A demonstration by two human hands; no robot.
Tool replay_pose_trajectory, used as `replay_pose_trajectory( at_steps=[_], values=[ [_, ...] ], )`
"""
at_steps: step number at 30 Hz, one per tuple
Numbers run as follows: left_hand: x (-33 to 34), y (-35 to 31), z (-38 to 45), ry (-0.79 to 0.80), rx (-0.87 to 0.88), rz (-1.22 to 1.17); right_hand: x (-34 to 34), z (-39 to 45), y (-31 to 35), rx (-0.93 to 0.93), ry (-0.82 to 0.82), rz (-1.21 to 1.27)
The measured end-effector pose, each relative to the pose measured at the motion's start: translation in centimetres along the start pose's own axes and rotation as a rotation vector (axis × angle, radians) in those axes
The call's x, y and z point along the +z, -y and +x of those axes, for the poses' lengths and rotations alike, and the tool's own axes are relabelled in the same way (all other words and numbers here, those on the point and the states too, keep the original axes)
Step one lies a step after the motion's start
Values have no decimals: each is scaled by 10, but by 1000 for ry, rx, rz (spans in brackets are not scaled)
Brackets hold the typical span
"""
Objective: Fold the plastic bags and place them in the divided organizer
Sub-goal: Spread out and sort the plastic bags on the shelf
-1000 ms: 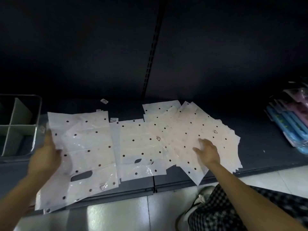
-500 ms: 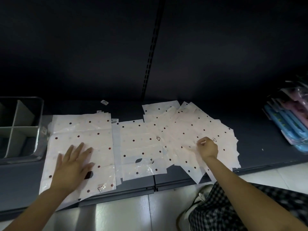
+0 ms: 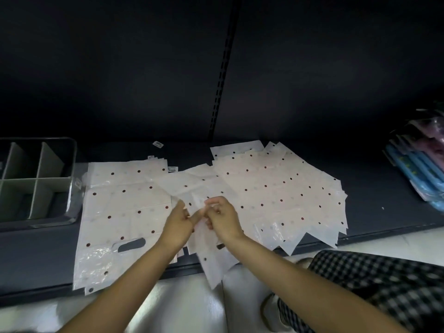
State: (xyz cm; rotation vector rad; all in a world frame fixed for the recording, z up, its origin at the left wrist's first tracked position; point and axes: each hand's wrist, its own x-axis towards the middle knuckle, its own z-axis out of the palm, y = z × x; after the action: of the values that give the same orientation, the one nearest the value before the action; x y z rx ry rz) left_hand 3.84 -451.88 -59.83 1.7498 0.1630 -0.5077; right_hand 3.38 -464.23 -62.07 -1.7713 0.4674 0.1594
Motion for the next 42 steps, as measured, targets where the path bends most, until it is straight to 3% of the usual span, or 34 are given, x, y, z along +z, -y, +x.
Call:
replay_pose_trajectory(
  at_steps=[2,4,6,10,13,15,17,20,22,24,26,28,30,32,35,39,42],
  values=[
    [-15,8,8,-106,-3,100,-5,2,-7,-139,-9,-178],
    [-38,16,16,-208,-18,156,-26,14,-17,-193,-134,-347],
    [-67,23,23,-306,-3,261,-58,30,-31,-162,-211,-548],
    [-136,44,32,-427,-89,552,-115,43,-67,-7,-76,-1017],
    [-158,57,28,-568,-78,612,-127,42,-81,-75,-97,-1110],
    [-150,66,22,-615,12,803,-127,41,-81,-151,-185,-1062],
    [-133,73,14,-584,119,1030,-124,41,-80,-175,-244,-1012],
    [-104,86,8,-258,164,1235,-120,42,-70,-132,-279,-897],
    [-94,100,10,-120,47,1236,-115,39,-60,-137,-319,-805],
    [-92,99,12,-112,-30,1201,-99,33,-46,-222,-321,-682],
    [-90,86,13,-162,30,1122,-73,22,-27,-336,-247,-574],
    [-83,61,14,-147,156,828,-41,11,-12,-402,-143,-516],
    [-69,26,11,10,116,367,-8,1,-2,-403,-36,-447],
    [-57,7,12,56,59,90,22,-6,2,-406,92,-430],
    [-64,7,19,-192,89,208,40,-10,-5,-407,228,-490],
    [-107,30,19,-442,37,369,-10,14,-28,-375,-13,-686],
    [-136,49,16,-526,8,572,-72,32,-54,-160,-128,-1007]
  ],
)
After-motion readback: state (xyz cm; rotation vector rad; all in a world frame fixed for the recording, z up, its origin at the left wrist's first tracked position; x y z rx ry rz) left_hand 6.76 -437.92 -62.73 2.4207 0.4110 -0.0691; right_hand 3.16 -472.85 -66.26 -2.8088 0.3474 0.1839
